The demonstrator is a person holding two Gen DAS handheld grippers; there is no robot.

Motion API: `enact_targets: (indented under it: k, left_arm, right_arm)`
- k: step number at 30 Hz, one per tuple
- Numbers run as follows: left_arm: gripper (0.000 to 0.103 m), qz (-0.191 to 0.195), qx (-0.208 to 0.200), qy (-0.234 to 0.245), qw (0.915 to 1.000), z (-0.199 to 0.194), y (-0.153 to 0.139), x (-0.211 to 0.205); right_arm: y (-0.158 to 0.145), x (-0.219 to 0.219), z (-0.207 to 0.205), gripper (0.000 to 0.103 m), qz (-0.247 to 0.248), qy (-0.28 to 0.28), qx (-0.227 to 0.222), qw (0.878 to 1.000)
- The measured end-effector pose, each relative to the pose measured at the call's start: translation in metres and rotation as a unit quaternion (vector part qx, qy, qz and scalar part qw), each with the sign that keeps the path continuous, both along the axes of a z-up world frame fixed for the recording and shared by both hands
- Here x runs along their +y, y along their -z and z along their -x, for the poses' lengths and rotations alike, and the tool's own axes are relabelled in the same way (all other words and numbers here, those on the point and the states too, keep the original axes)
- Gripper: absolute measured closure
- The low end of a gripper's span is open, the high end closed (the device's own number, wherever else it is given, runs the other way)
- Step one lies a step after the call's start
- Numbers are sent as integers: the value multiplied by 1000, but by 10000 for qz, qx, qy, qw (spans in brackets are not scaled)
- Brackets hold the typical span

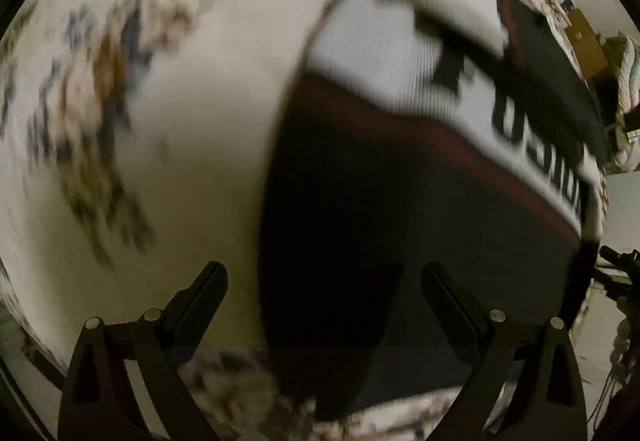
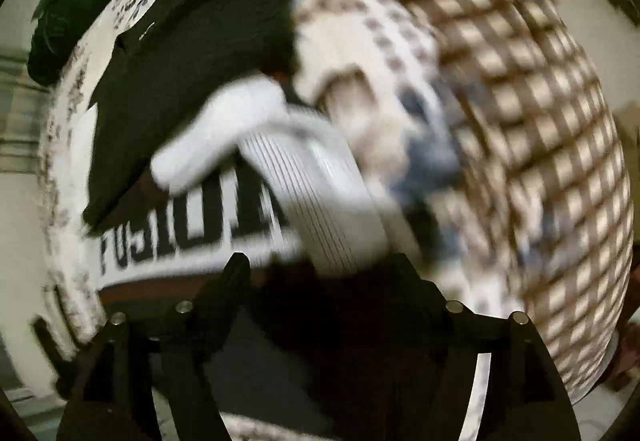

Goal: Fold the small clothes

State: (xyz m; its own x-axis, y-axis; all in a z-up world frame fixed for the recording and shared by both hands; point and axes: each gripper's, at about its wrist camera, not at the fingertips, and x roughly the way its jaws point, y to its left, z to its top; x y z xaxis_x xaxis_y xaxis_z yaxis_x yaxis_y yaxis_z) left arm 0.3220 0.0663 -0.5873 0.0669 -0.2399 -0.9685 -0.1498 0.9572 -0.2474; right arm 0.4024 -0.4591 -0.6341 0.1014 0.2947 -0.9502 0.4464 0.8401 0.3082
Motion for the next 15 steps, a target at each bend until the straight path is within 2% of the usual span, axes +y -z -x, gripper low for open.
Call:
enact_targets:
  k: [3,5,8,12,14,15]
  left_arm:
    - [3,544,140,-164,9983,26,18,-4]
    - [3,689,210,-153,9973,36,31,-11]
    - [3,663,316,-28,9973,46,52,-23]
    - [6,524,-28,-129,9985,50,51,-30]
    - [25,498,-248,-229,9982,58,46,-30]
    - [47,411,-334,-235,9983,61,42,-29]
  right_arm:
    - [15,3,52,21,-274,62,288,9992]
    - [29,9,88,20,-449,114,470,9978]
    - [57,6,129,17,-756,115,595,9953]
    - [91,-3,157,17,-1281,404,747,9881]
    - [101,-8,167,17,-1438,472,721,9858]
    - [102,-6,172,18,-1491,506,635,9855]
